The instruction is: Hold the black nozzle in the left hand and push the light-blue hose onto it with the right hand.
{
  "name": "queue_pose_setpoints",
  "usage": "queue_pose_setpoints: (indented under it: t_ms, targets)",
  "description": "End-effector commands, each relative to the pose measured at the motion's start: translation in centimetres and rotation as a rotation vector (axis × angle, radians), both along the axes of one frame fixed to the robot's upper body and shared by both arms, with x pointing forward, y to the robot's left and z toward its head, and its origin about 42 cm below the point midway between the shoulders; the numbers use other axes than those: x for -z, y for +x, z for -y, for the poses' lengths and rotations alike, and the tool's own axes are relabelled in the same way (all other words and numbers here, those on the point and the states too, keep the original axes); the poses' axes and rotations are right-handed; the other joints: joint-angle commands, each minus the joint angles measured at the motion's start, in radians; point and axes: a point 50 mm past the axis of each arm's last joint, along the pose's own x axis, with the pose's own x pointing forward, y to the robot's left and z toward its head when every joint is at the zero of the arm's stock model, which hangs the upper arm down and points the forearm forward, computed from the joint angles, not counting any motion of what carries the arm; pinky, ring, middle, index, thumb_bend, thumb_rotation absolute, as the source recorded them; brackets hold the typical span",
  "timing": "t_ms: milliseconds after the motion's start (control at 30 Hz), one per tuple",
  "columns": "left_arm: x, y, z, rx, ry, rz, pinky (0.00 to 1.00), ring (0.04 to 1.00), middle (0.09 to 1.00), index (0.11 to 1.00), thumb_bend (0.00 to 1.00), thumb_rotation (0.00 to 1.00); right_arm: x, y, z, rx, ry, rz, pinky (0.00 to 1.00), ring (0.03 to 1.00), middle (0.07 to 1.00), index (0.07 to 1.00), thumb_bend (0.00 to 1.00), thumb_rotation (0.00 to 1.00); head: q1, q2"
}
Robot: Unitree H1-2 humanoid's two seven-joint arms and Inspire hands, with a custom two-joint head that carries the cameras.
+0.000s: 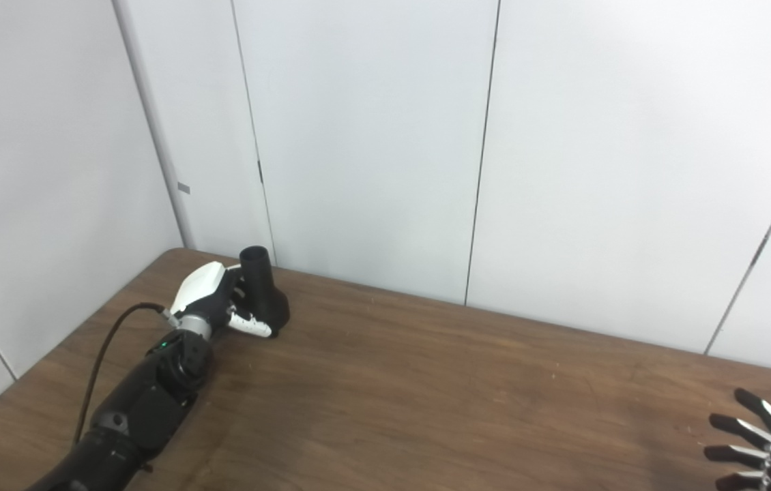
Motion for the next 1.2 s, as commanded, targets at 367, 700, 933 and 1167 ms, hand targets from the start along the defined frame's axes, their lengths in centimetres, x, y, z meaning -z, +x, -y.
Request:
queue_pose_setpoints:
  t_ms: [367, 700, 933, 1167]
  targets:
    - [2.9, -0.5, 1.9, 0.084, -0.058, -0.067, 0.41, 0.470, 0.478, 0.501, 0.52, 0.00, -1.6, 0.0, 0.5, -0.005, -0.012, 0.055, 0.51, 0.664, 0.784, 0.889, 0.57, 0.04, 0.002, 0.010]
    - [3.9, -0.7, 2.8, 0.103, -0.031, -0.056, 0.32, 0.415, 0.480, 0.499, 0.52, 0.00, -1.8, 0.3, 0.1, -0.005, -0.007, 0.058, 0.53, 0.662, 0.786, 0.892, 0.56, 0.04, -0.024, 0.008]
    - [3.9, -1.3, 5.8, 0.230, -0.005, -0.048, 0.21, 0.324, 0.469, 0.507, 0.52, 0.00, -1.7, 0.5, -0.6, -0.004, 0.010, 0.064, 0.52, 0.644, 0.776, 0.883, 0.57, 0.05, -0.063, 0.006]
    - [3.8, -1.8, 9.0, 0.399, 0.013, -0.040, 0.41, 0.430, 0.448, 0.511, 0.52, 0.00, -1.9, 0.5, -1.3, -0.003, 0.009, 0.078, 0.50, 0.642, 0.775, 0.879, 0.59, 0.03, -0.119, 0.018]
